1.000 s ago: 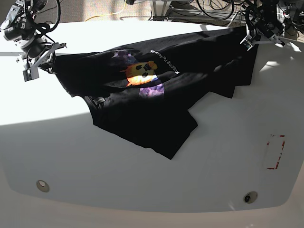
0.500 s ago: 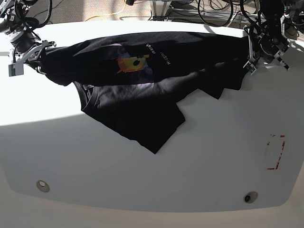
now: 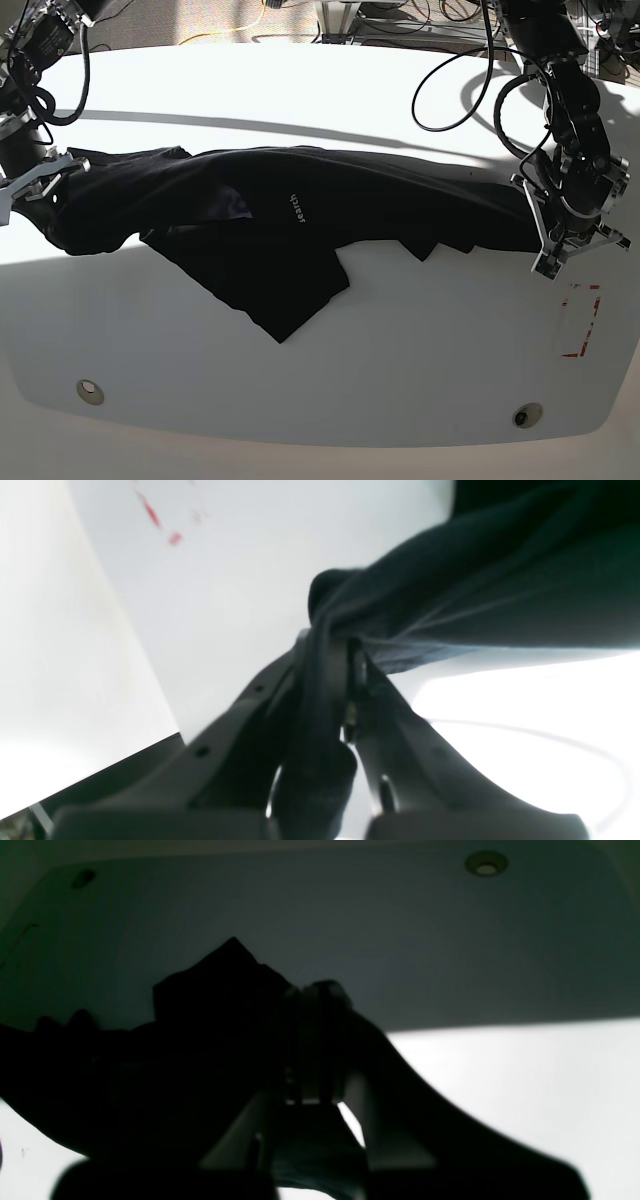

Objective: Layout the t-shirt on the table in an organized manner, then fold the t-shirt properly
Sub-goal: 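Swing the held t-shirt forward again with both grippers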

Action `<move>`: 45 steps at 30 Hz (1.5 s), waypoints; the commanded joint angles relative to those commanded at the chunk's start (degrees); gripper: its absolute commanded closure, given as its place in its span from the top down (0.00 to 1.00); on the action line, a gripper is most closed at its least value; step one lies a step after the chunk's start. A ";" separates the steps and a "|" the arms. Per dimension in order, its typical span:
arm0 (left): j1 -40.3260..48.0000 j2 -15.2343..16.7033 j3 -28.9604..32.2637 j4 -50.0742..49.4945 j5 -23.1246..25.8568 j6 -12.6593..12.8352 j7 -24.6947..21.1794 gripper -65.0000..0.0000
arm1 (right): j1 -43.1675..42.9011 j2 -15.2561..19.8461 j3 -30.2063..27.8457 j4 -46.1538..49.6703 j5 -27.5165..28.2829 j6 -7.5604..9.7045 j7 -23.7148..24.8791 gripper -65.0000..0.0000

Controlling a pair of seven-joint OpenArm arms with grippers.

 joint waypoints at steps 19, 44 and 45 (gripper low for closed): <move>-24.26 0.18 0.44 0.00 -0.18 0.00 0.35 0.00 | 19.43 4.66 -3.78 0.00 -0.09 0.00 0.00 0.00; -60.13 6.24 -1.85 -0.18 -0.18 0.00 3.87 0.00 | 49.41 14.24 -15.47 0.00 0.00 -0.09 0.00 0.00; -60.48 6.33 -2.20 -0.18 -0.18 0.00 4.57 0.00 | 49.58 14.68 -15.56 0.00 0.00 -0.09 0.00 0.00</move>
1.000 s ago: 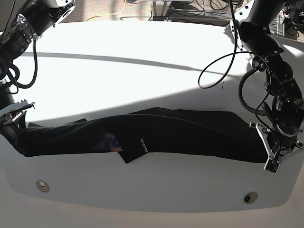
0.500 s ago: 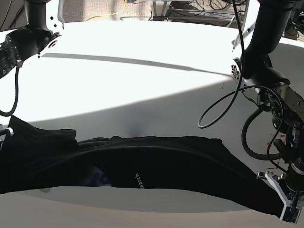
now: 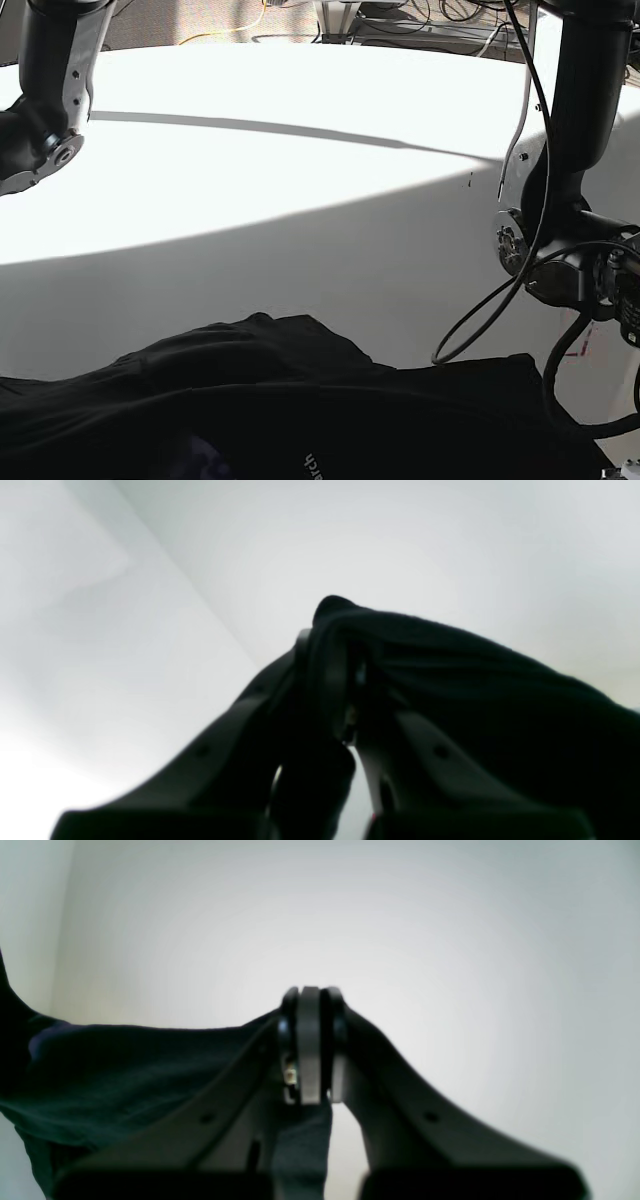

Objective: Layout the t-shirt on the table in an organized manner, then fold the t-shirt properly
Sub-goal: 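Swing the held t-shirt forward again with both grippers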

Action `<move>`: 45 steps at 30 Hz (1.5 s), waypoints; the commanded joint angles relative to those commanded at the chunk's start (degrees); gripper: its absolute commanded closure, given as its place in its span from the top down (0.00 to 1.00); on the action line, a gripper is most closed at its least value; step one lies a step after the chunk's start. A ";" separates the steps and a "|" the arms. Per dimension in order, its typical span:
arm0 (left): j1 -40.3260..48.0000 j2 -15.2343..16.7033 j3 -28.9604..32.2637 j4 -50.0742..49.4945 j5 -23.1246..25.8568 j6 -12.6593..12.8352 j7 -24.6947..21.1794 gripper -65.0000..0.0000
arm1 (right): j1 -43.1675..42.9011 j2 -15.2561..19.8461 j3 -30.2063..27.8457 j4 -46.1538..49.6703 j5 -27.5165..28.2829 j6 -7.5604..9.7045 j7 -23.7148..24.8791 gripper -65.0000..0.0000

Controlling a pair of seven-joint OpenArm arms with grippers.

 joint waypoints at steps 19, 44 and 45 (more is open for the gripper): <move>17.85 0.00 -0.44 -0.35 0.09 0.00 -0.62 0.00 | -17.76 3.60 5.36 -0.79 6.95 -0.35 0.00 0.00; 30.68 1.93 1.85 -25.32 -0.35 0.00 -29.89 0.00 | -10.55 -18.90 -20.40 -30.42 -40.88 5.05 19.96 0.00; 31.38 1.14 1.85 -25.14 -0.53 0.00 -30.24 0.00 | -10.37 -19.34 -20.66 -31.74 -42.20 5.05 21.19 0.00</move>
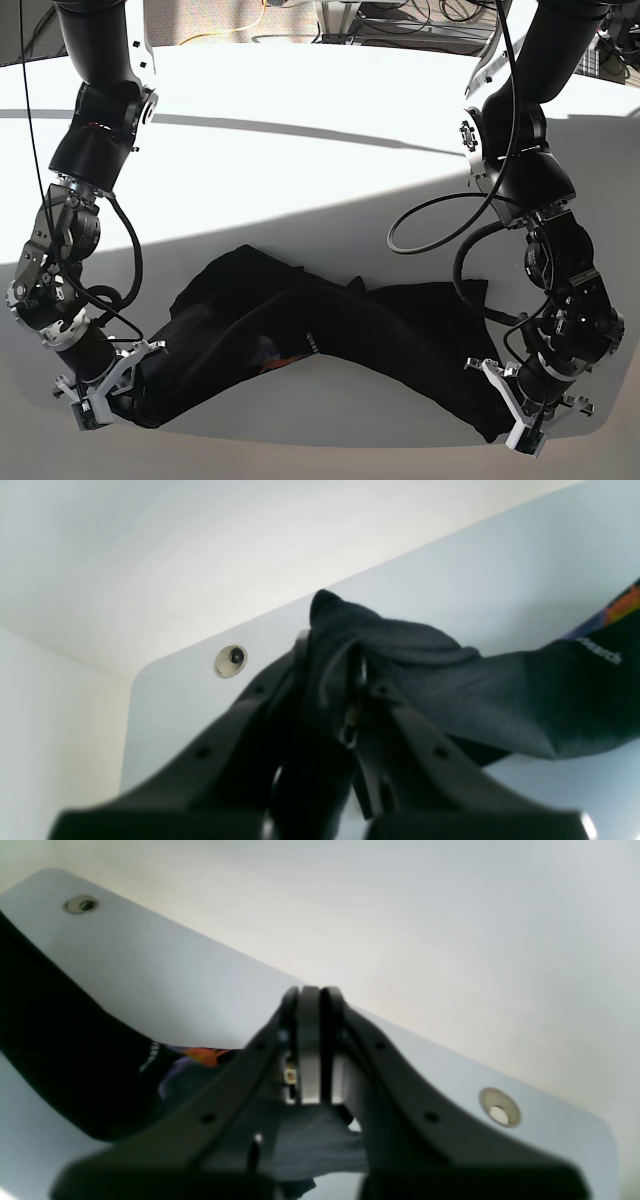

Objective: Layout the t-shirt on the table in an organized manner, then fold the t-shirt properly
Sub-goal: 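Swing the held t-shirt forward again with both grippers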

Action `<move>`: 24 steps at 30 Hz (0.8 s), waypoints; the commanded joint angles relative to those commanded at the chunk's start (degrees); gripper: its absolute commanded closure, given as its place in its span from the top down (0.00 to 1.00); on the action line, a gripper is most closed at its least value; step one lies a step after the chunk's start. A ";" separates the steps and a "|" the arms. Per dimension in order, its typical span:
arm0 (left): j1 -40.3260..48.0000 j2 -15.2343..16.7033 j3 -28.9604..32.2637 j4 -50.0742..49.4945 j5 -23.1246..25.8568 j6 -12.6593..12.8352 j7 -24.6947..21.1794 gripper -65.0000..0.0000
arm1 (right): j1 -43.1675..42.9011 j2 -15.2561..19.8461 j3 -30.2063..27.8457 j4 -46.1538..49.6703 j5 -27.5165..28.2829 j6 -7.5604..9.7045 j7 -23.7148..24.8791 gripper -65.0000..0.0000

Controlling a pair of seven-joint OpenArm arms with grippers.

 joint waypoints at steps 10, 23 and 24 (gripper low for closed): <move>3.87 -4.40 -1.76 -0.97 -0.18 0.00 -4.92 0.00 | 2.29 -1.14 -1.49 -11.16 -4.66 0.00 7.03 0.00; 8.53 -4.66 -2.73 8.26 -0.18 0.00 -5.10 0.00 | -2.29 -1.05 -1.14 -2.11 -4.48 0.00 4.22 0.00; 9.49 -4.48 -2.55 10.20 -0.18 0.00 -5.10 0.00 | -3.52 -1.05 -1.05 1.14 -4.40 0.00 3.25 0.00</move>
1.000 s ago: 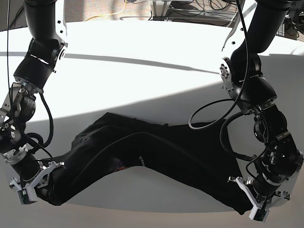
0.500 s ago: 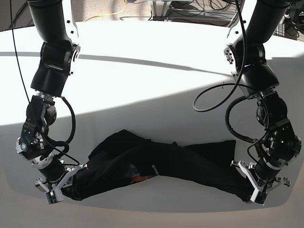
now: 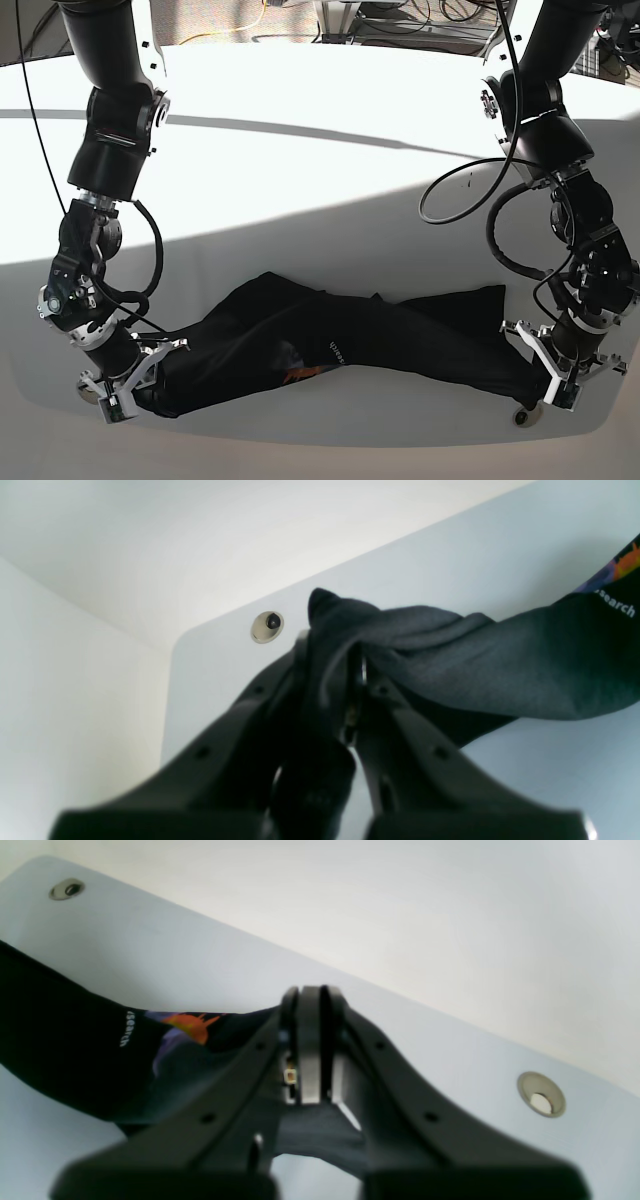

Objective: Layout the t-shirt on the table in an organized manner, then fold the t-shirt properly
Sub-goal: 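Swing the held t-shirt forward again with both grippers, then pull the t-shirt back and lower it flat onto the table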

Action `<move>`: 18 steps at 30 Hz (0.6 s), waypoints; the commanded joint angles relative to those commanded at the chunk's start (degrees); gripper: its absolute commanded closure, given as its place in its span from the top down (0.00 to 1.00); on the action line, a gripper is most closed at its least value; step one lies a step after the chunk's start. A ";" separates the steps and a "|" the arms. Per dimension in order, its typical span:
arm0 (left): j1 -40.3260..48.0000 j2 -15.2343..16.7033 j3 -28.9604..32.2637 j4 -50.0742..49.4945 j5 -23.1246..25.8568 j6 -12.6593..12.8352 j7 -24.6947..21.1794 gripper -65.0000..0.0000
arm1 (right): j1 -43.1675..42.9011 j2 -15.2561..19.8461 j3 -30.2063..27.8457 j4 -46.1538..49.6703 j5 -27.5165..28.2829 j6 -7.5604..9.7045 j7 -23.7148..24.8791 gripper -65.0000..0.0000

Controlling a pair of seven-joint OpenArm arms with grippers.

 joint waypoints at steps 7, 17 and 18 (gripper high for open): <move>4.66 0.26 1.49 12.40 -0.09 0.00 0.00 0.00 | -9.32 -0.26 0.00 21.80 0.09 0.00 -4.31 0.00; -0.97 -0.79 0.53 15.21 0.00 0.00 0.00 0.00 | -10.37 0.18 2.81 30.95 0.09 0.00 -5.27 0.00; -2.29 -1.67 -0.18 15.12 0.09 0.00 0.00 0.00 | -9.85 0.62 3.25 30.95 0.09 0.00 -5.27 0.00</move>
